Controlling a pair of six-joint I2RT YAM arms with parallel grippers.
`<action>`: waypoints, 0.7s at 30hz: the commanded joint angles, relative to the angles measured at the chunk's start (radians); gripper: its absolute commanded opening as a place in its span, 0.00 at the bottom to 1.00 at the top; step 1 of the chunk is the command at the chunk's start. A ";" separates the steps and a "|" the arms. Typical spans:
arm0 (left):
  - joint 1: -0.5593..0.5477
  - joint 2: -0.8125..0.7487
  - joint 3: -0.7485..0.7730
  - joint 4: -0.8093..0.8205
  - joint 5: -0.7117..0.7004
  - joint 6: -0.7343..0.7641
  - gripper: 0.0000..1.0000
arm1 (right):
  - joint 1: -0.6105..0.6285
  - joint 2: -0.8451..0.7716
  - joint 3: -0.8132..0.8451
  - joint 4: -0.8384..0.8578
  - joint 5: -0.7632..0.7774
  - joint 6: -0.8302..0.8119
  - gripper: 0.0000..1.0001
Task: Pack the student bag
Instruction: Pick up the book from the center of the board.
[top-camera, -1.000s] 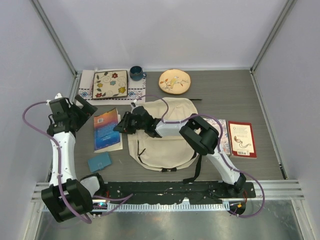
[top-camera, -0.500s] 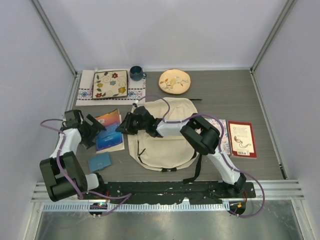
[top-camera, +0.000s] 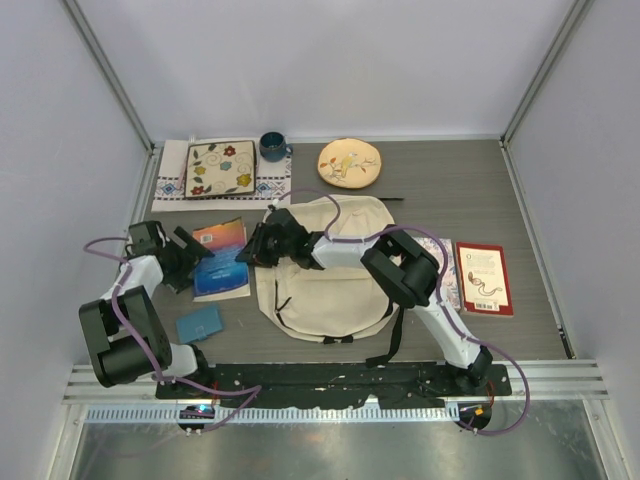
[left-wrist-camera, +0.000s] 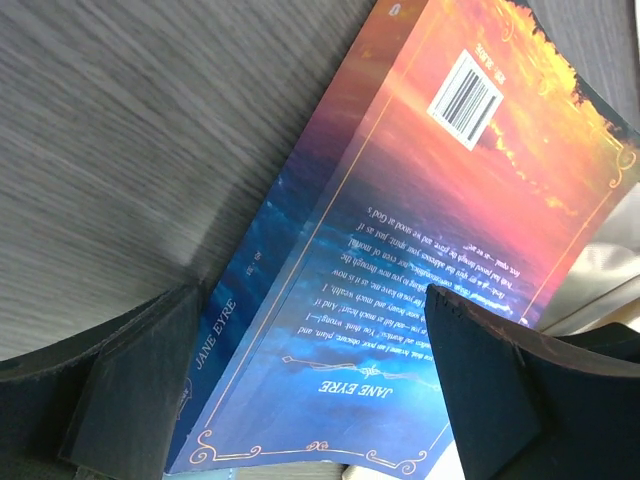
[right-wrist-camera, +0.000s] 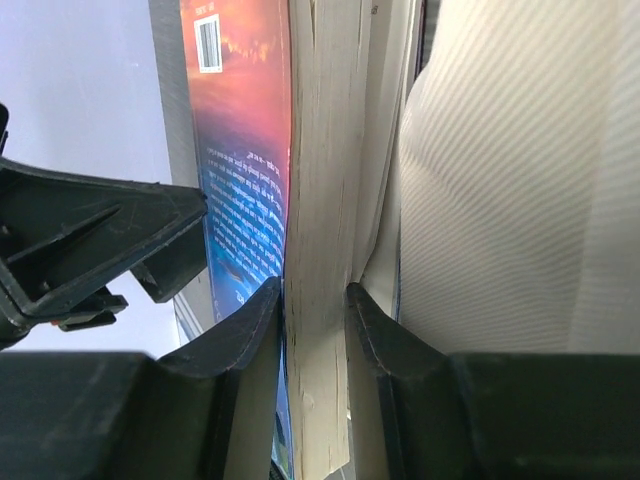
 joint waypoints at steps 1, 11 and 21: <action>-0.008 0.016 -0.035 0.077 0.144 -0.008 0.96 | 0.007 0.048 0.078 -0.092 0.007 -0.014 0.01; -0.008 0.061 -0.039 0.039 0.020 0.018 0.97 | 0.007 0.080 0.064 -0.115 0.012 -0.040 0.04; -0.013 0.041 -0.053 0.049 0.028 0.014 0.90 | 0.032 -0.027 0.081 -0.040 0.002 -0.100 0.46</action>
